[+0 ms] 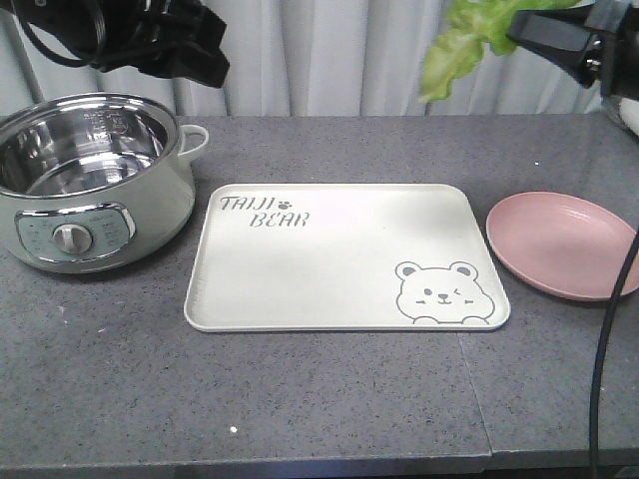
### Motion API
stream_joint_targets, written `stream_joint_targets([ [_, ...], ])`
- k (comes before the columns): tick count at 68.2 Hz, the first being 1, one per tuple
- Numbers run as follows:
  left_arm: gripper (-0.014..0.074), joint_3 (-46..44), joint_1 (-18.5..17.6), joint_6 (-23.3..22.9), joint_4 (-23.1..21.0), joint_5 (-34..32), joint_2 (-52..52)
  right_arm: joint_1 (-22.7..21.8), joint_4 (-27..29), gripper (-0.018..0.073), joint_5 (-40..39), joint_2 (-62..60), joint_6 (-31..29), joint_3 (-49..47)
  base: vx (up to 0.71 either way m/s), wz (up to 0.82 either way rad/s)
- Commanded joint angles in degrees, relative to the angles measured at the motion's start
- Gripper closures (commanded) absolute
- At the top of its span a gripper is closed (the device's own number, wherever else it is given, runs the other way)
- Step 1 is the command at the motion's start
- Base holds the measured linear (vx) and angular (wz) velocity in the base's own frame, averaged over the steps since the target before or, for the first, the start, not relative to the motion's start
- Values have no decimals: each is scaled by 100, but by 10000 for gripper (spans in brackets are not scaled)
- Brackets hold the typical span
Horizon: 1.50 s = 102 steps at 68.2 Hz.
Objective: Transfer vegetables to tray and serve
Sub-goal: 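Lower the lettuce leaf onto the pink plate and open the right gripper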
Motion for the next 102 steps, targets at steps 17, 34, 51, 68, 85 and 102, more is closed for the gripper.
stream_joint_targets([
  [17, 246, -116, -20, -458, 1831, -120, -229, -994, -747, 565, -276, -121, 888, -178, 0, 0],
  [34, 318, 599, -20, -458, 2171, -131, -229, -1024, -1414, 565, -887, 447, 1237, -178, 0, 0],
  [51, 359, 1384, -20, -458, 2166, -364, -229, -1024, -1433, 565, -1023, 1294, 1229, -178, 0, 0],
  [68, 359, 1432, -20, -458, 2166, -381, -229, -1024, -1658, 549, -930, 1879, 1339, -178, 0, 0],
  [85, 360, 1432, -20, -458, 2148, -375, -229, -1041, -3143, 379, -1024, 1895, 2271, -178, 0, 0],
  [102, 360, 1432, -20, -458, 2149, -318, -229, -1041, -4446, 148, -899, 1845, 2935, -251, 0, 0],
])
